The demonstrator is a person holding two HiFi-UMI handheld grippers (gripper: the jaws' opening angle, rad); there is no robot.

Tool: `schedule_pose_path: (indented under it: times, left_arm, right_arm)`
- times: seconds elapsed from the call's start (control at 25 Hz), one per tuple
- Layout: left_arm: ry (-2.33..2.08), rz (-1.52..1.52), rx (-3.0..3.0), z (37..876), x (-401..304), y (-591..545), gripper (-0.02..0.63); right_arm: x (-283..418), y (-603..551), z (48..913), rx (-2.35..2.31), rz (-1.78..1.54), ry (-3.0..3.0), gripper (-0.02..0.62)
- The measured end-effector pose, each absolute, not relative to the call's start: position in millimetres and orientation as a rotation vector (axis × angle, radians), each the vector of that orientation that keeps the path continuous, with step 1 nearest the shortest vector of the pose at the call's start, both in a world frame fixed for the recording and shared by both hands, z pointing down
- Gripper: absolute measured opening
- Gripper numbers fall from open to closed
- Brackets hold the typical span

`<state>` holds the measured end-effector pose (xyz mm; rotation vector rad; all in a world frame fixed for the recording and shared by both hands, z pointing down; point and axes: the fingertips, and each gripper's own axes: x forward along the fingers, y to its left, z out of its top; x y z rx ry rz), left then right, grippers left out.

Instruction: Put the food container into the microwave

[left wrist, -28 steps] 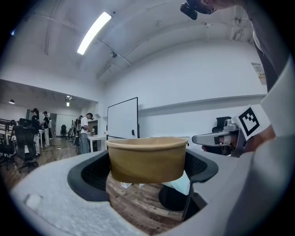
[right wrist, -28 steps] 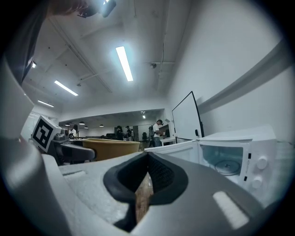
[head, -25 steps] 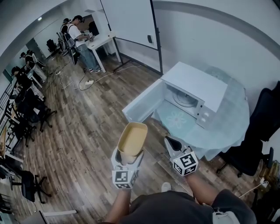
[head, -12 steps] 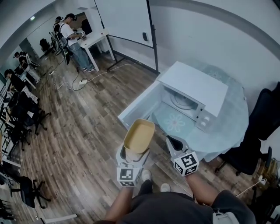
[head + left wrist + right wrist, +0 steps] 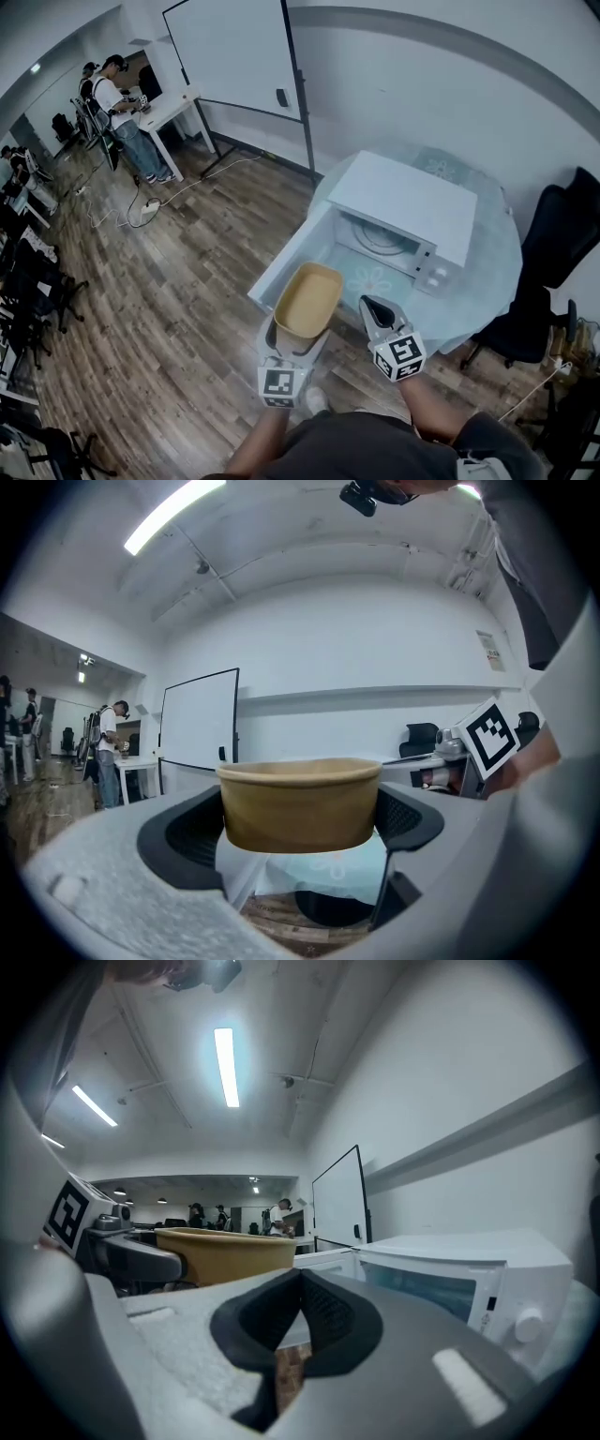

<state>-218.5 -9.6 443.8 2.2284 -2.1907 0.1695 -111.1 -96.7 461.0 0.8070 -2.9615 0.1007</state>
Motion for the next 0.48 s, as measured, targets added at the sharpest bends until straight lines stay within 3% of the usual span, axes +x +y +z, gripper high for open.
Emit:
schedule_pose_path:
  times: [0.48]
  left_arm:
    - [-1.936, 0.147, 2.433, 462, -229, -83, 0.508]
  right_arm:
    - [-102, -135, 460, 1.119, 0.081, -2.847, -0.003]
